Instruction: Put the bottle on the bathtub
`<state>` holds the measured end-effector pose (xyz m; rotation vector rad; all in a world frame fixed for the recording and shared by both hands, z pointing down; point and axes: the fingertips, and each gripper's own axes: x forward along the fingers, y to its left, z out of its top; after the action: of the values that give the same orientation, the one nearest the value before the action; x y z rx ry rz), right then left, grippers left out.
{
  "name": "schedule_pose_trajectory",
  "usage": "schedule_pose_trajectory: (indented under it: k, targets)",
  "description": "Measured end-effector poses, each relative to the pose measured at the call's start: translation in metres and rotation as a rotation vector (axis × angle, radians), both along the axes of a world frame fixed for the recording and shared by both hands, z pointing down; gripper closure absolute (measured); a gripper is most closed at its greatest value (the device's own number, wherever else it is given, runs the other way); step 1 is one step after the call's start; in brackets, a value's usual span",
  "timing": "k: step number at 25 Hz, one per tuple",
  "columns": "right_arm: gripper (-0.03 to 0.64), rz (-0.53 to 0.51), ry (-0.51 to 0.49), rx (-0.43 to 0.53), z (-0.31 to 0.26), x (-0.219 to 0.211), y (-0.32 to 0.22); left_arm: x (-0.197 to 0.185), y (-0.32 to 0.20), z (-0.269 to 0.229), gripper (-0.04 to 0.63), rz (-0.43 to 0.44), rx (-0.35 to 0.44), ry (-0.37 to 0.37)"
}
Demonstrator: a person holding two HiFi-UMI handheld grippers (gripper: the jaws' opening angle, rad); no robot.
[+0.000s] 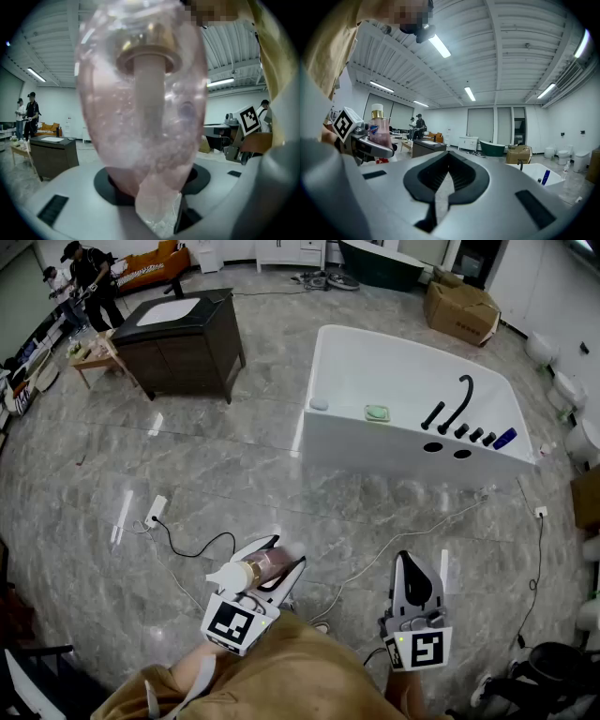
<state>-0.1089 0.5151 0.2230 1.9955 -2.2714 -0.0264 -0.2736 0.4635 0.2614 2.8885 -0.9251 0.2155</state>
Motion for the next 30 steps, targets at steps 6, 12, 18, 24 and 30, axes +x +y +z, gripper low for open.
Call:
schedule_pose_trajectory:
  k: [6, 12, 18, 24, 30]
  targets:
    - [0.612, -0.007, 0.003, 0.002, -0.003, -0.004, -0.020, -0.003, -0.018, 0.000, 0.368, -0.002, -0.004, 0.005]
    - [0.611, 0.020, -0.026, 0.028, -0.012, -0.009, -0.047, -0.014, -0.047, 0.002, 0.368, 0.005, -0.015, 0.019]
    - [0.611, 0.060, 0.019, 0.013, -0.015, -0.026, -0.075, -0.025, -0.078, 0.006, 0.368, 0.047, -0.035, 0.034]
    - [0.611, 0.100, 0.053, -0.010, -0.014, -0.034, -0.085, -0.029, -0.103, 0.013, 0.368, 0.084, -0.031, 0.047]
    - [0.611, 0.102, 0.073, -0.014, -0.017, -0.033, -0.094, -0.023, -0.108, 0.013, 0.368, 0.107, -0.024, 0.076]
